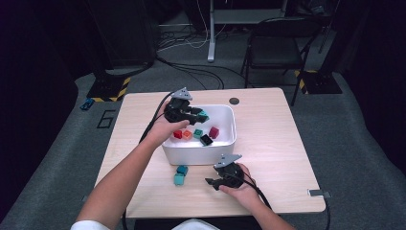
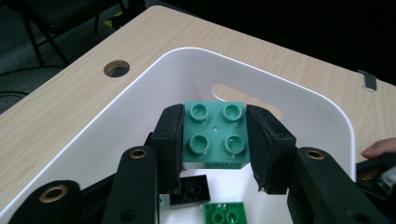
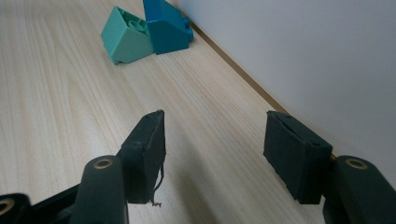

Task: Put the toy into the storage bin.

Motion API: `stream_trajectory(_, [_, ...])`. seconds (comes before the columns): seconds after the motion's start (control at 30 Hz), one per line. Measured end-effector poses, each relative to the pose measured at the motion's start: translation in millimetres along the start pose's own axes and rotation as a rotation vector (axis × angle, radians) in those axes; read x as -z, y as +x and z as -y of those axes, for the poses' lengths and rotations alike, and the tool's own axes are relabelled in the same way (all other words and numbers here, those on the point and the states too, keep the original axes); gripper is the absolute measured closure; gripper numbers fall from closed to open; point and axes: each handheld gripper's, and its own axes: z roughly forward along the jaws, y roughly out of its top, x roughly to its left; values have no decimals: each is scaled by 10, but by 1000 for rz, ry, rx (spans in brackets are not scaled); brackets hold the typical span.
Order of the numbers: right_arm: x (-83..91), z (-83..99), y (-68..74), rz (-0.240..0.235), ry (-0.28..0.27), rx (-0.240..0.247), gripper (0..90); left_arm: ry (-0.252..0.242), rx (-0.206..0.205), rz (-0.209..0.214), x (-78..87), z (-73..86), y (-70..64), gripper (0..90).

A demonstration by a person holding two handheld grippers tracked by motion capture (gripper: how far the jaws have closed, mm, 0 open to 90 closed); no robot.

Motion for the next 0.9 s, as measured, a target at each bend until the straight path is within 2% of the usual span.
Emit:
stream_trajectory(0.23, [-8,0,4,1,-1,-1,384,37,-15,2,-218,30,26,584])
stream_trajectory(0.6, [-8,2,7,-2,-3,0,383,109,1,-4,-481,87,32,582])
stream_trajectory(0.7, [-6,3,4,-2,-3,-1,383,122,8,-5,-505,100,36,571])
stream_trajectory(0.77, [-5,4,2,-2,-2,0,383,122,8,-8,-502,102,37,523])
stream_trajectory(0.9, [-4,4,1,-1,-1,0,383,108,10,-15,-418,92,36,495])
